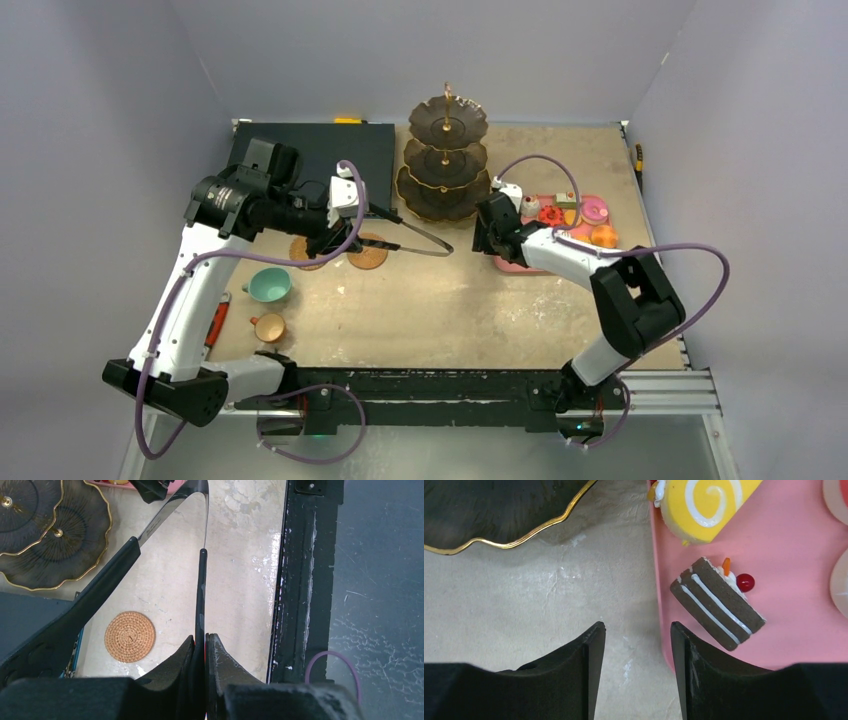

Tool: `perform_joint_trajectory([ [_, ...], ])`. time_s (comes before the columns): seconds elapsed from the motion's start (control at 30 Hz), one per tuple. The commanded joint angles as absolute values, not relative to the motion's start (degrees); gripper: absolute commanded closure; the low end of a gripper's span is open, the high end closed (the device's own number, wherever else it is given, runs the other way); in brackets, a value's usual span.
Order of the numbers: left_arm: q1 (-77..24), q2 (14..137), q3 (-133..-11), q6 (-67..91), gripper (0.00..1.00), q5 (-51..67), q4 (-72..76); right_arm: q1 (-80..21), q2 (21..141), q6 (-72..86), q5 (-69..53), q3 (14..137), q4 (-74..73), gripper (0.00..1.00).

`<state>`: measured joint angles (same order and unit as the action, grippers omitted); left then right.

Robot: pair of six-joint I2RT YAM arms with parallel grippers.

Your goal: Serve the afternoon tea

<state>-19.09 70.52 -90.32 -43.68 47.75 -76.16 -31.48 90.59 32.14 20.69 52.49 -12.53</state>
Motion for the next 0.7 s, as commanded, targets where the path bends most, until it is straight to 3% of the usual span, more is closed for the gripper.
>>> perform_joint_trajectory([
  [0.0,-18.7,69.3,-92.0,-42.3,1.00,48.7,-74.1,-31.1,93.1,33.8,22.7,52.3,-8.1,0.49],
  [0.37,-18.7,69.4,-92.0,-42.2,1.00,48.1,-74.1,-30.8,96.0,34.8,25.0,50.8,-6.5,0.57],
  [0.5,-18.7,69.5,-92.3,-42.1,1.00,48.1,-74.2,-30.8,95.8,35.2,25.7,49.7,-5.2,0.76],
  [0.67,-18.7,69.7,-92.7,-42.4,1.00,48.5,-74.9,-32.2,95.4,37.4,24.7,48.8,-5.6,0.91],
])
